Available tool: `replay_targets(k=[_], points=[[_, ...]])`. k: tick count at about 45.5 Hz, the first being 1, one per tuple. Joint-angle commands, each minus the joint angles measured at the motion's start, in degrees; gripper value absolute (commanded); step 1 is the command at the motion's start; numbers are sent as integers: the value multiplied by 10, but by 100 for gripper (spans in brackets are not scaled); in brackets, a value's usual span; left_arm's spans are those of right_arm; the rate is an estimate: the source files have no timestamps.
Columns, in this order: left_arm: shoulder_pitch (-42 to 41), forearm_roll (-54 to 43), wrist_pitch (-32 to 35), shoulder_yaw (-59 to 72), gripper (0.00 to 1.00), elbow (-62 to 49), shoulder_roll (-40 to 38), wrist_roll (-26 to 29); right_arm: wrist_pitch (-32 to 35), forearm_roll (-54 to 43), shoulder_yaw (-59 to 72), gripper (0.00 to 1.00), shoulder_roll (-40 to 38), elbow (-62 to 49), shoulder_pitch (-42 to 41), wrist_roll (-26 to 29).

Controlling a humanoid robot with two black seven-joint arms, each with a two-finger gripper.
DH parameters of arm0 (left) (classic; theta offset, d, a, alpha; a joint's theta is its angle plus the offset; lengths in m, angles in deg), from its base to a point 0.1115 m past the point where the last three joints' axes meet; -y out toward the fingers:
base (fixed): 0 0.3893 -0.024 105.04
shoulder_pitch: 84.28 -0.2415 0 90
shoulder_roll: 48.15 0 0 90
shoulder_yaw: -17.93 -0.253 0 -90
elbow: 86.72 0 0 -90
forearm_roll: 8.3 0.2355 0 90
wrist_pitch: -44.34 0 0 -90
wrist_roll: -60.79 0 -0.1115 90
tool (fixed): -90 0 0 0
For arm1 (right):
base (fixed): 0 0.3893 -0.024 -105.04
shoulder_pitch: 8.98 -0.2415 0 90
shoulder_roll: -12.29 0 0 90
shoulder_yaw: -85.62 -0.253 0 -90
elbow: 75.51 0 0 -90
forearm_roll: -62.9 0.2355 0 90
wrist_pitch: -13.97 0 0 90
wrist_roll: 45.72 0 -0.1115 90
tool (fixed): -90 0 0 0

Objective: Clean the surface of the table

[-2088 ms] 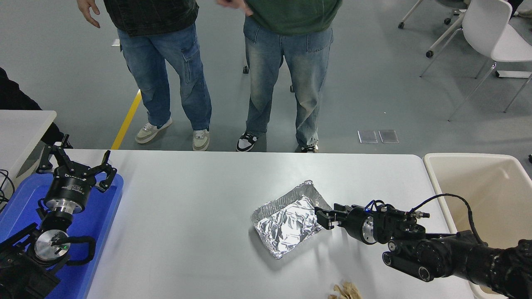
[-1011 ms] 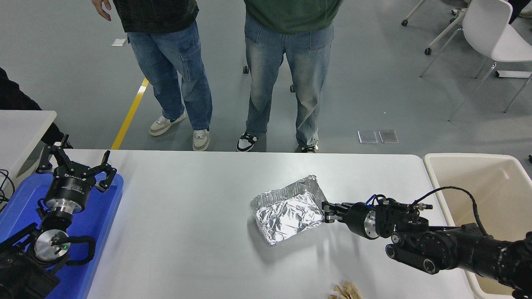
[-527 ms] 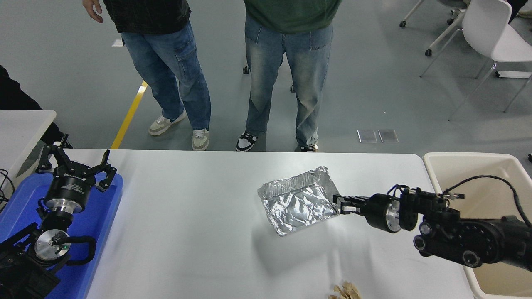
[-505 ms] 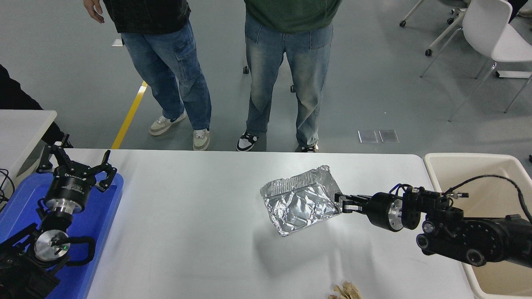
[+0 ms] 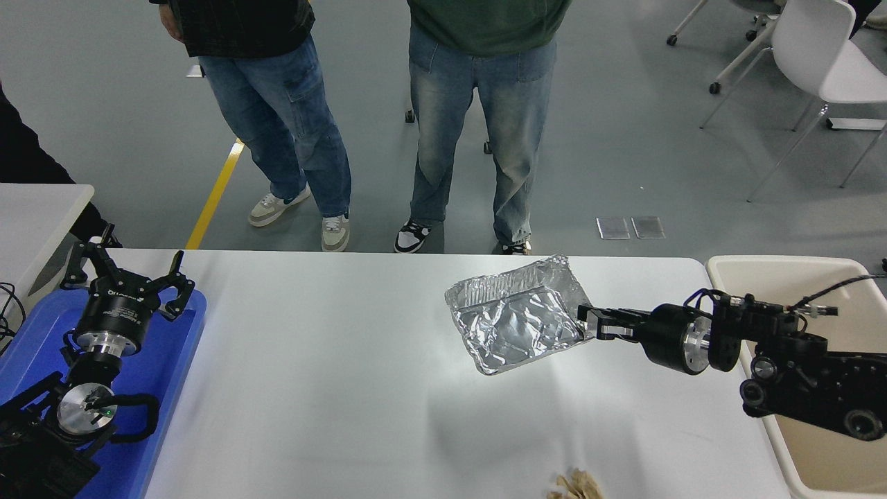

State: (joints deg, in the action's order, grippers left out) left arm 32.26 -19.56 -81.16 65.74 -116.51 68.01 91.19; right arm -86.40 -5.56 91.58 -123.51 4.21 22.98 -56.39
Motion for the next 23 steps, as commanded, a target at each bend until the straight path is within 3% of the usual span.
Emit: replay_targets(k=[1, 23], points=[[0, 0, 0, 0, 100, 0, 0, 0, 7, 8, -38, 0, -85, 54, -9, -3], [0, 0, 0, 0, 100, 0, 0, 0, 34, 47, -78, 0, -203, 39, -2, -22]])
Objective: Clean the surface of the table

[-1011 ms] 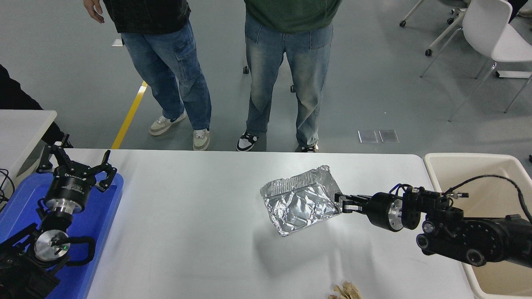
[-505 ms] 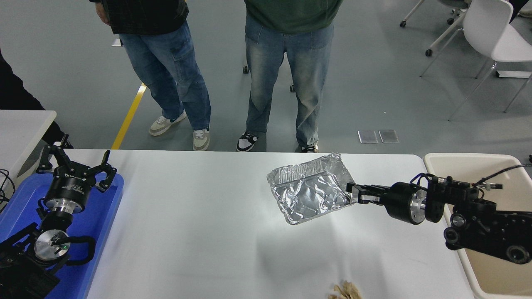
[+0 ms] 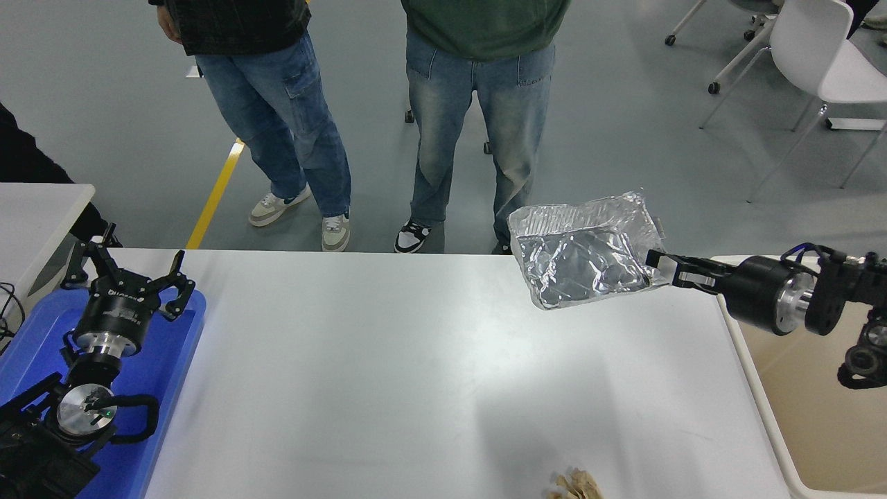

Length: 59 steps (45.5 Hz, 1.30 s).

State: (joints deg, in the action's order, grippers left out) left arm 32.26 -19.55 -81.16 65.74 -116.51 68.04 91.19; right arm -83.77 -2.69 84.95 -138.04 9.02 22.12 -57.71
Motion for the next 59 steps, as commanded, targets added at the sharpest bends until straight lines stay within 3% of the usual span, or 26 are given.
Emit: replay_targets(k=[1, 16, 31, 47, 59], points=[[0, 0, 0, 0, 100, 0, 0, -1, 7, 19, -11, 0, -61, -10, 7, -11], [0, 0, 0, 0, 100, 0, -1, 0, 3, 66, -7, 0, -106, -96, 41, -54], [0, 0, 0, 0, 100, 0, -1, 0, 2, 108, -3, 0, -97, -230, 102, -106], [0, 0, 0, 0, 100, 0, -1, 0, 5, 164, -3, 0, -8, -441, 184, -154], [0, 0, 0, 0, 100, 0, 0, 0, 5, 186, 0, 0, 66, -574, 224, -159]])
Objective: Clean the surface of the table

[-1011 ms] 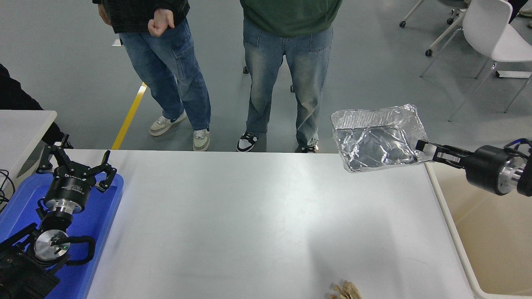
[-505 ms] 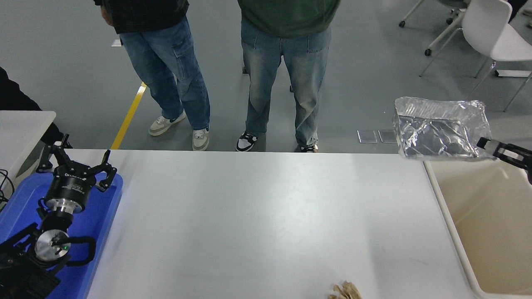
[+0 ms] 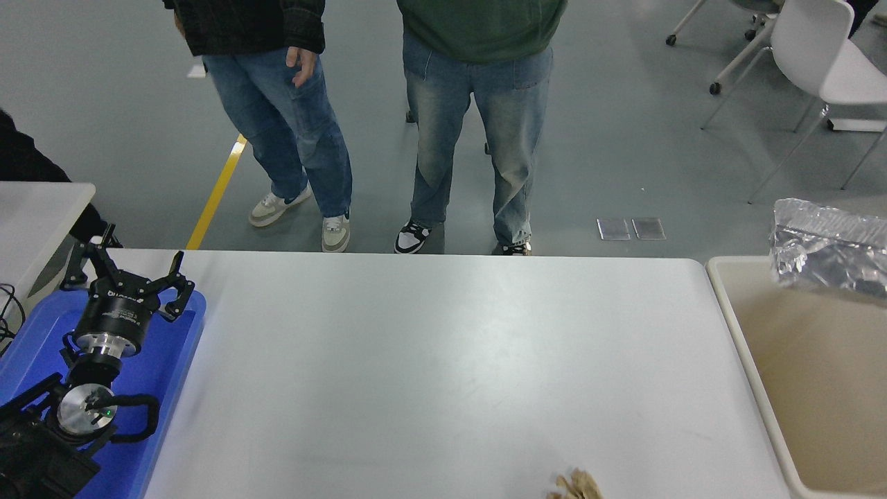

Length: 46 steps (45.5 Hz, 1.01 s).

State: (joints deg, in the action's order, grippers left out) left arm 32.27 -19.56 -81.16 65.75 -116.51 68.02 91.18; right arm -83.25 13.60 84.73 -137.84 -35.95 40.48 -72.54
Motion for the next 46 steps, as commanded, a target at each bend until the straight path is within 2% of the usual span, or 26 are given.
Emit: replay_targets(k=[1, 22, 37, 46], points=[[1, 0, 0, 0, 100, 0, 0, 0, -1, 24, 3, 0, 71, -134, 45, -11], [0, 0, 0, 0, 100, 0, 0, 0, 1, 26, 1, 0, 259, -394, 100, -2], [0, 0, 0, 0, 100, 0, -1, 0, 1, 142, 1, 0, 328, -418, 129, 81], [0, 0, 0, 0, 100, 0, -1, 0, 0, 204, 2, 0, 353, -418, 139, 92]])
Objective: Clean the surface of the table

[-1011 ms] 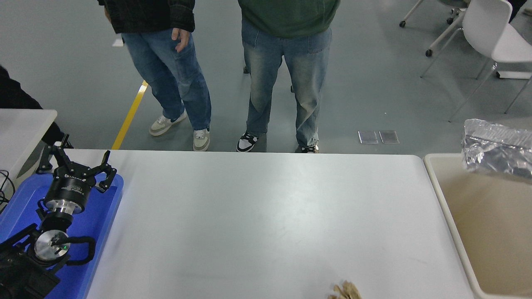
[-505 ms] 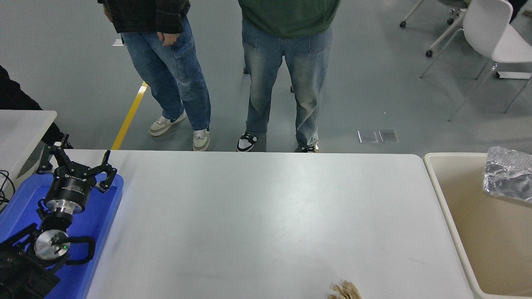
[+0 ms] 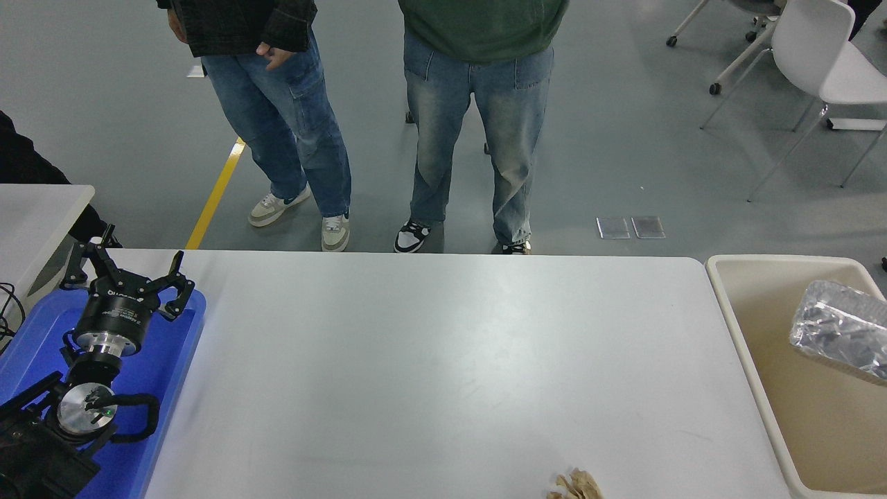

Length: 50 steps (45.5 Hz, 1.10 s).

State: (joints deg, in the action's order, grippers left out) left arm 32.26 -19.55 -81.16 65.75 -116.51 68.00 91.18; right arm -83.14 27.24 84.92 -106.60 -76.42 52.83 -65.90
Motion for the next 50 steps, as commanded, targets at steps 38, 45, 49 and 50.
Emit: replay_targets(k=[38, 45, 49, 50], points=[[0, 0, 0, 0, 100, 0, 0, 0, -42, 173, -12, 0, 70, -15, 4, 78], [0, 0, 0, 0, 100, 0, 0, 0, -48, 176, -12, 0, 77, -15, 2, 82], [0, 0, 0, 0, 100, 0, 0, 0, -50, 176, -12, 0, 78, -15, 2, 82], [0, 0, 0, 0, 100, 0, 0, 0, -51, 176, -12, 0, 78, -15, 2, 82]])
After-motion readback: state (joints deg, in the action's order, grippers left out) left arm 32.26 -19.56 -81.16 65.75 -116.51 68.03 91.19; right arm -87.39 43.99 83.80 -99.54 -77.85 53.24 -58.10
